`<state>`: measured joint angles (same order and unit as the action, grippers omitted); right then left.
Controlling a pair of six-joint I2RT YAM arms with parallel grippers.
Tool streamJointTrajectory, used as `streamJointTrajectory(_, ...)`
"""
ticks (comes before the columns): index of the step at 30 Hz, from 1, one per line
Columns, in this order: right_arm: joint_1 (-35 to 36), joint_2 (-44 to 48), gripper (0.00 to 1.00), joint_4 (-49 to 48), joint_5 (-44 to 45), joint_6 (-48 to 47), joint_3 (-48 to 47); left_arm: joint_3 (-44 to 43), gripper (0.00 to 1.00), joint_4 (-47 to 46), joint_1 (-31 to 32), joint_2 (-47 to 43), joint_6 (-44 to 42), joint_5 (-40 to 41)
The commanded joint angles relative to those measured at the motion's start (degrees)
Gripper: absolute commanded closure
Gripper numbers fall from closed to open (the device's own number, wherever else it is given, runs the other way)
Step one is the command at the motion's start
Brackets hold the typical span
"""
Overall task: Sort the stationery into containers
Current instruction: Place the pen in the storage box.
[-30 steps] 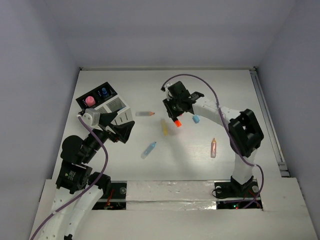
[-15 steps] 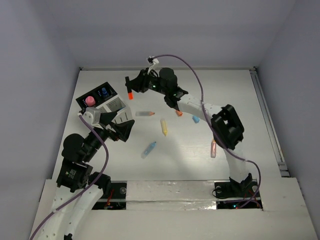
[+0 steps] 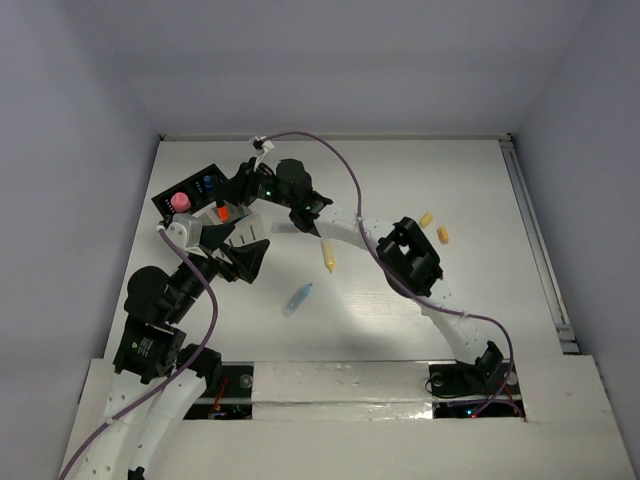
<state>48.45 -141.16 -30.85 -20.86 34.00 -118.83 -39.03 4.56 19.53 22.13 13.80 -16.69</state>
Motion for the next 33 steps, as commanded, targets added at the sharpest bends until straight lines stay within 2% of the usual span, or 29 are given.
streamJointTrajectory(1, 0.2, 0.7, 0.79, -4.7, 2.2, -2.4, -0.6, -1.7, 0.06, -2.1, 0.3, 0.5, -0.3, -0.5)
streamJointTrajectory(5, 0.2, 2.1, 0.70, -6.1, 2.5, -3.1, 2.5, -1.7, 0.06, -2.1, 0.3, 0.7, -0.3, -0.6)
streamJointTrajectory(15, 0.8, 3.1, 0.66, -5.7, 4.9, -5.3, 4.8, -1.6, 0.06, -2.3, 0.3, 0.7, -0.2, -0.5)
streamJointTrajectory(16, 0.8, 3.3, 0.63, -5.9, 4.9, -5.6, 5.6, -1.5, 0.06, -2.2, 0.3, 0.8, -0.2, -0.5)
streamJointTrajectory(17, 0.8, 3.7, 0.54, -6.1, 4.9, -5.7, 6.1, -1.5, 0.06, -2.3, 0.3, 0.8, -0.2, -0.5)
streamJointTrajectory(19, 0.8, 4.3, 0.45, -6.4, 4.7, -6.3, 6.7, -1.5, 0.06, -2.3, 0.3, 0.9, -0.2, -0.5)
streamJointTrajectory(25, 0.8, 5.9, 0.29, -3.5, 3.6, -8.2, 4.8, -1.5, 0.06, -2.3, 0.3, 0.9, -0.1, -0.3)
streamJointTrajectory(30, 0.8, 10.3, 0.28, -3.4, 3.5, -9.2, 8.9, -1.4, 0.07, -2.4, 0.3, 1.0, -0.1, -0.1)
streamJointTrajectory(33, 0.8, 16.2, 0.28, -2.8, 5.2, -10.5, 15.8, -1.3, 0.07, -2.4, 0.3, 1.2, 0.0, -0.2)
